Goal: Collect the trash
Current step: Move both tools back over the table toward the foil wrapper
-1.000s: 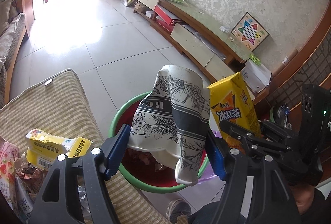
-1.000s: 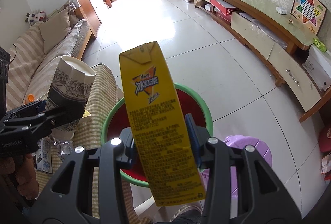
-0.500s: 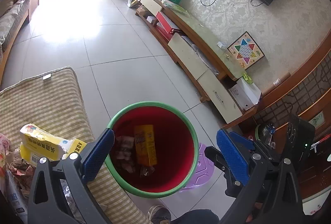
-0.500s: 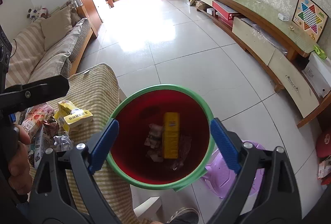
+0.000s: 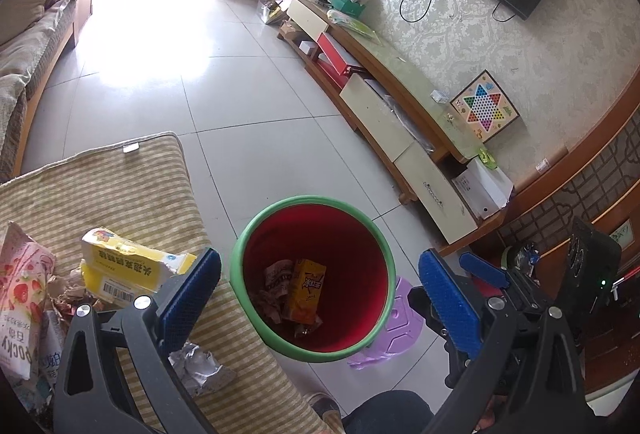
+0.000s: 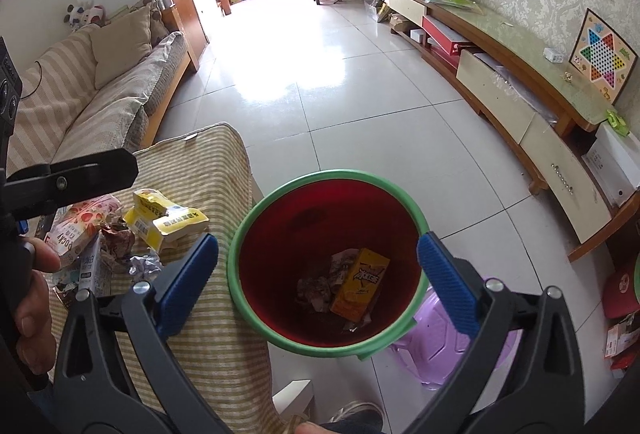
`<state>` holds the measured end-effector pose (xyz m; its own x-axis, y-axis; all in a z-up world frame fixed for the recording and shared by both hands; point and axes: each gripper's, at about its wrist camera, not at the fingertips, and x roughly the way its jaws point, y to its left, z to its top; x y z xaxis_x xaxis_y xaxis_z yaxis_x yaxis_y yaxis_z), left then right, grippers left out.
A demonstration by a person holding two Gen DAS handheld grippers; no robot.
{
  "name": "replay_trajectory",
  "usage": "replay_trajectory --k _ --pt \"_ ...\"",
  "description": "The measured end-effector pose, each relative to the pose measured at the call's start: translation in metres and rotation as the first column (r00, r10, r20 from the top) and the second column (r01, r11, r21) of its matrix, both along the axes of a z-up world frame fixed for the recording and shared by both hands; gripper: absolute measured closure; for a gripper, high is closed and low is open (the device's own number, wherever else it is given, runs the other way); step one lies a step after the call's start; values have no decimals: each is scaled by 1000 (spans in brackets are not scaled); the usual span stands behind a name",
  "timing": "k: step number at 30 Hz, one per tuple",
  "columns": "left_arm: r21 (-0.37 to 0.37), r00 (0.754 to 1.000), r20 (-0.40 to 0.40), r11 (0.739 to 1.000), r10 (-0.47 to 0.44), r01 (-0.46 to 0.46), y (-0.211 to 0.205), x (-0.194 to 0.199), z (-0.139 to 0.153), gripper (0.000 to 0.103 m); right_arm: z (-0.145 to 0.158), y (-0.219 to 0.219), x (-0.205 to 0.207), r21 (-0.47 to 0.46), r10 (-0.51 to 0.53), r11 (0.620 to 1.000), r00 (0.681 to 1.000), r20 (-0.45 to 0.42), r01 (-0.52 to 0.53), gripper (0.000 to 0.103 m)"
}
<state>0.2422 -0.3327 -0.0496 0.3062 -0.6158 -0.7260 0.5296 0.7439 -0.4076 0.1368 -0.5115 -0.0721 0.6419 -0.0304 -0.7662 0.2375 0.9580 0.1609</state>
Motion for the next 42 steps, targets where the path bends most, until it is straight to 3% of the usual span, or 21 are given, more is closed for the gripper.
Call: replay_trajectory --k 8,15,29,33,42 --pt "-5 997 51 999 52 -52 52 -22 26 8 26 47 -8 -23 65 998 997 39 -64 5" --pt "12 986 73 989 148 -150 126 -50 32 8 36 100 -13 -33 148 989 988 51 -147 5" --pt "62 930 65 929 362 -366 281 -89 15 8 40 208 -14 -64 293 955 956 17 -291 5" --pt "103 918 65 912 391 -396 308 -96 4 8 36 226 -16 -89 298 951 954 -6 -298 5" --pt "215 924 67 898 377 -383 335 -96 -20 8 12 254 -12 -108 294 947 952 -82 -302 5"
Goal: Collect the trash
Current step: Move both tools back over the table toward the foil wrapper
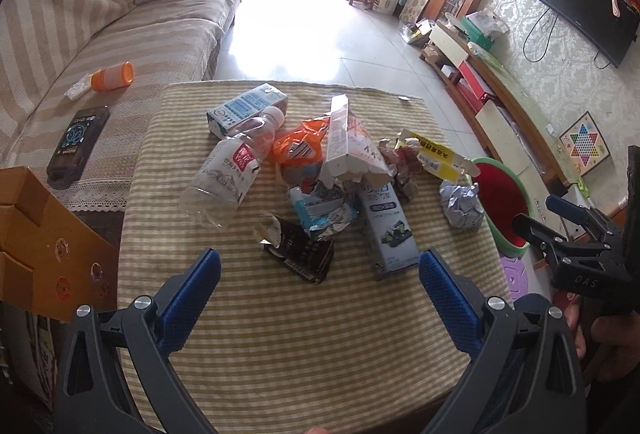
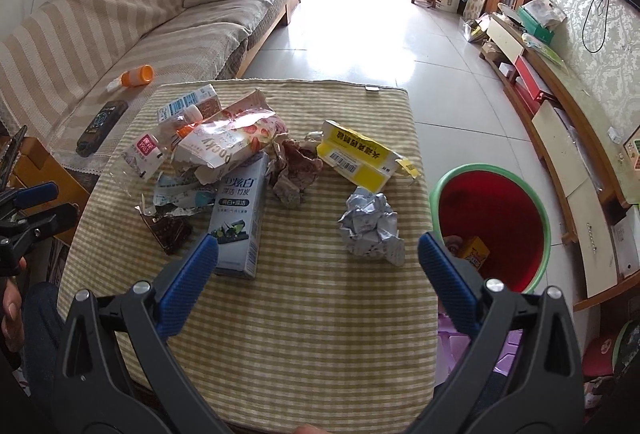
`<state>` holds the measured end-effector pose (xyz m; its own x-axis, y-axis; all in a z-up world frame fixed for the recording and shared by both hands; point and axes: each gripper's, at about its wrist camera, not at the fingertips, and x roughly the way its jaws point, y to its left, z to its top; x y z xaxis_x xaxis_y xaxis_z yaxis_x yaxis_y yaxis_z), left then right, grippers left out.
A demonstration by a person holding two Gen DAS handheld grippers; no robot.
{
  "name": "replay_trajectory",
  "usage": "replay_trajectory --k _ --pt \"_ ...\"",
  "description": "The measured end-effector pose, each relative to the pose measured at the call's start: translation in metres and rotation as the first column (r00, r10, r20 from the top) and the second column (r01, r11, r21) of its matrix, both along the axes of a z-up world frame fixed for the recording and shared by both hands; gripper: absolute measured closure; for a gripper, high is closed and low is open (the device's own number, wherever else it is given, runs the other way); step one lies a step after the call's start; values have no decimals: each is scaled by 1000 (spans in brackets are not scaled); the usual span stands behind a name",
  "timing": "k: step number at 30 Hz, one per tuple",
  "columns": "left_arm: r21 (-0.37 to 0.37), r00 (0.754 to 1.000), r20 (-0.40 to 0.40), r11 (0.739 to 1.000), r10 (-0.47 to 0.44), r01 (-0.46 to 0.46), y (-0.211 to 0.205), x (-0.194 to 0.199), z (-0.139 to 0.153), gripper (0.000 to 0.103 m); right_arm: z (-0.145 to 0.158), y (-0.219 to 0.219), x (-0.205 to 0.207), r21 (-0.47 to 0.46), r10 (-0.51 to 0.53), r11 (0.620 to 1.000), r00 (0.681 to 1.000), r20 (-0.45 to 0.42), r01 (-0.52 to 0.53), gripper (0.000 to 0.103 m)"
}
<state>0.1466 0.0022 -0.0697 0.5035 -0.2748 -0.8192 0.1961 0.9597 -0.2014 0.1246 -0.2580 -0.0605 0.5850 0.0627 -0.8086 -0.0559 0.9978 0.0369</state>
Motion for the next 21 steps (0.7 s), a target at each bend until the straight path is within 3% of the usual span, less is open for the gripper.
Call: replay_trajectory --k 5,12,21 --pt "17 999 -5 999 -36 36 -2 5 -12 8 -9 -7 6 28 -20 999 999 -35 21 5" --pt "-32 997 -71 999 -44 42 -13 30 -36 8 -28 -26 21 55 -48 997 997 -59 51 5" --pt "-8 990 -129 998 -62 61 -32 68 -67 9 -66 -37 52 65 -44 996 991 -126 53 5"
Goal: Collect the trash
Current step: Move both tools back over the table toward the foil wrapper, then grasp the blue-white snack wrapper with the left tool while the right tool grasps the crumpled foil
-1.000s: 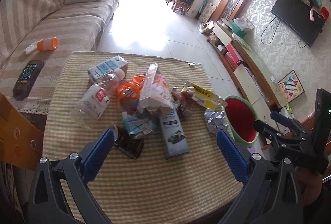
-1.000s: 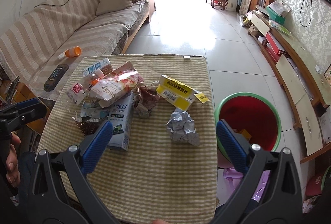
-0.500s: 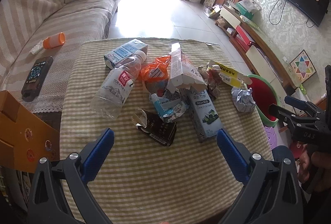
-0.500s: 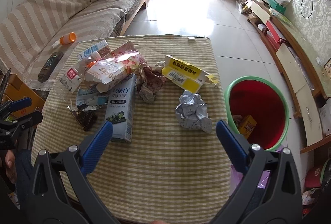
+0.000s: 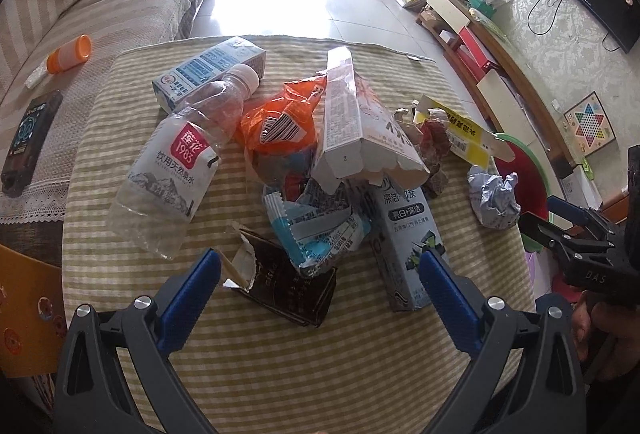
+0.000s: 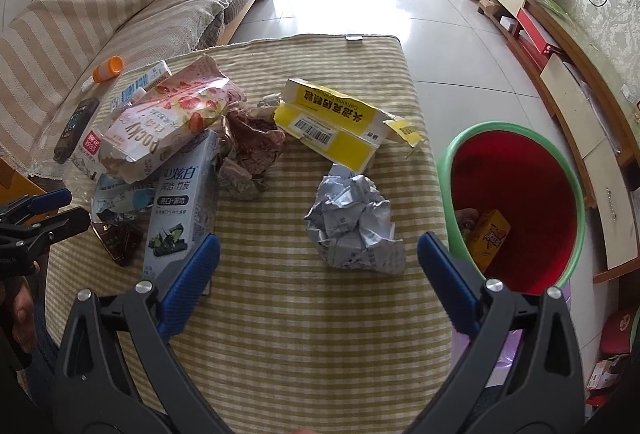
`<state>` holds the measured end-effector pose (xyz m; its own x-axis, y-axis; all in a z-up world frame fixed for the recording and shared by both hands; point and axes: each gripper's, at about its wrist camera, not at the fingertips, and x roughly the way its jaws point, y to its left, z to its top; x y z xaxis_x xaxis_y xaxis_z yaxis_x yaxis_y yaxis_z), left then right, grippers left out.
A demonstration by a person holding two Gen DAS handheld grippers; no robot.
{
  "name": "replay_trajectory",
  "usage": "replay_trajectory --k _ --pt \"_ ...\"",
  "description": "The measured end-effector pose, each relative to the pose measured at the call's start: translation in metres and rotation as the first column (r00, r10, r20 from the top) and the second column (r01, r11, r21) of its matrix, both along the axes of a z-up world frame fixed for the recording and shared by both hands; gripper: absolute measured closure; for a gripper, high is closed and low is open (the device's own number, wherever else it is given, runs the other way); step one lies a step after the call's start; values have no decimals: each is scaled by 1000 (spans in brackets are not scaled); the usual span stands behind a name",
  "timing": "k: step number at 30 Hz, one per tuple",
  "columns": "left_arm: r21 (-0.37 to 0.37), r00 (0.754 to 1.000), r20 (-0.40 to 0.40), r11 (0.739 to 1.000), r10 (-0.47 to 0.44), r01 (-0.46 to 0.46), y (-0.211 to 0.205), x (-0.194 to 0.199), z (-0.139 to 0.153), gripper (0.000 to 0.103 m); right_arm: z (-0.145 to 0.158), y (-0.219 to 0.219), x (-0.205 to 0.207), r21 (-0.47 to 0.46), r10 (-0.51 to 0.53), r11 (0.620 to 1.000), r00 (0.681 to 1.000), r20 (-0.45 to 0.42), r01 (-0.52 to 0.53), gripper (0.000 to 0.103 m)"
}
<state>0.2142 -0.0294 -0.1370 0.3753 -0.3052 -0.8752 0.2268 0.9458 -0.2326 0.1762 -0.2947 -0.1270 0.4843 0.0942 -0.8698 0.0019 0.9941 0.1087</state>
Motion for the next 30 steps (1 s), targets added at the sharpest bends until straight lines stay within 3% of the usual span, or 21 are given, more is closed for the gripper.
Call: replay_trajectory --k 9,16,17,19,22,30 --pt "15 998 -53 1000 -12 13 -9 27 -25 16 -24 1 21 5 1 1000 999 -36 -1 9" --pt "20 998 -67 1000 -14 15 -13 32 -35 35 -33 1 31 0 2 1000 998 -56 -2 26" --pt "21 998 -67 1000 -18 19 -14 32 -35 45 -33 1 32 -7 0 1000 998 -57 -1 30" --pt "24 997 -69 1000 -18 19 -15 32 -35 54 -33 -1 33 -16 -8 1000 998 -57 7 40" --pt "22 998 -68 1000 -16 17 -15 32 -35 58 -31 -6 32 -32 -27 999 998 -50 25 58" --pt "24 999 -36 1000 -8 9 -9 23 -25 62 -25 -12 23 -13 -28 1000 999 -32 28 69"
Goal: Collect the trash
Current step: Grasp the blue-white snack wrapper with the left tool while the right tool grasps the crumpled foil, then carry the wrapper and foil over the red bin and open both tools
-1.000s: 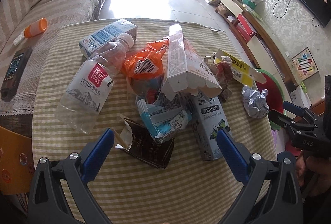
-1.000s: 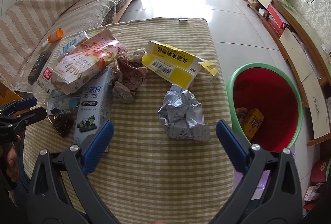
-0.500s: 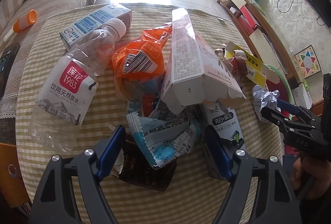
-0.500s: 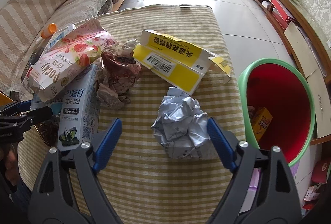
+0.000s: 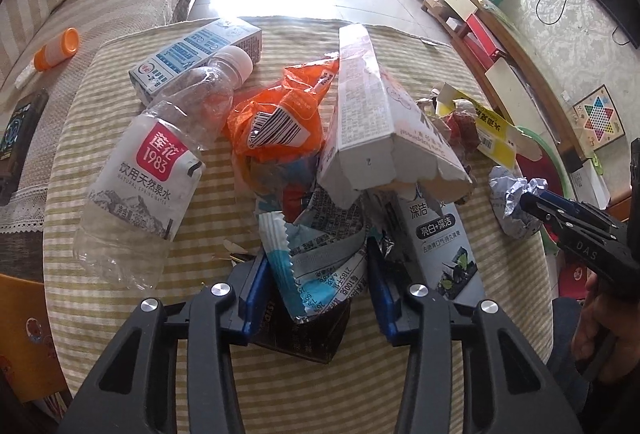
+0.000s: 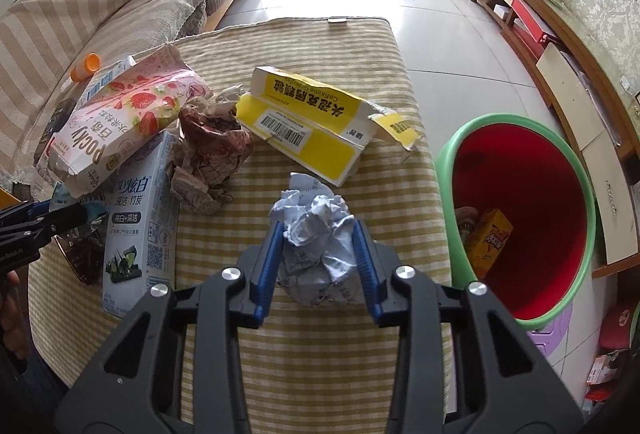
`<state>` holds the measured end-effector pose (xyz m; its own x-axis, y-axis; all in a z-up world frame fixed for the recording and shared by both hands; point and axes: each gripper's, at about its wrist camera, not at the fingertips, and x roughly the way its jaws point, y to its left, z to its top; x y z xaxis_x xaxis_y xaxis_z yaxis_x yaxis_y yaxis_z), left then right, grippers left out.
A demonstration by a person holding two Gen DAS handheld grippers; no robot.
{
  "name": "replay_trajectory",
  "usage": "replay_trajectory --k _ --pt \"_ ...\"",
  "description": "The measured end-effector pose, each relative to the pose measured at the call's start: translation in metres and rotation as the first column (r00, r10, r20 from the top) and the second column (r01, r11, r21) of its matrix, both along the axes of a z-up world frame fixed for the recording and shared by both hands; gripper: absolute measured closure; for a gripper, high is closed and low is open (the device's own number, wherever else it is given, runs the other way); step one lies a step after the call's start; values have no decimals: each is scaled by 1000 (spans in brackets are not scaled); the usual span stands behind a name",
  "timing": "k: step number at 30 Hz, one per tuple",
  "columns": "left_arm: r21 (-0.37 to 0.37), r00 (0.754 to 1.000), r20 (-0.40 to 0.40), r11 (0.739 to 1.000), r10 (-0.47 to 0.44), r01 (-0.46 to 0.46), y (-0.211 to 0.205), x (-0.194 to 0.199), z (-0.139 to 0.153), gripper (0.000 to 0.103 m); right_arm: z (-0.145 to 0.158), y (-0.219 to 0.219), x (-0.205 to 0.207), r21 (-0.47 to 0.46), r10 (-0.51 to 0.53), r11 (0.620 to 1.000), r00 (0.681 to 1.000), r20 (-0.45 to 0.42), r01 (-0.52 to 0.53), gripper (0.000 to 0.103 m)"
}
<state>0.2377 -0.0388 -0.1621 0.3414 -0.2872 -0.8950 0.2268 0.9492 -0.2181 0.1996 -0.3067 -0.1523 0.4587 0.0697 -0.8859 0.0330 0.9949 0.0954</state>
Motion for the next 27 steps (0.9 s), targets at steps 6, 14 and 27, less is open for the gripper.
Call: replay_trajectory --k 6,14,27 --pt "-27 1000 6 999 18 -17 12 -12 12 62 13 6 -9 10 12 1000 1000 14 -13 79" --pt "-31 999 31 999 45 -44 30 -37 28 62 25 12 -26 24 20 999 999 35 -21 80" --pt "-49 989 121 996 84 -78 46 -70 71 62 67 25 -51 45 57 997 991 124 -63 80"
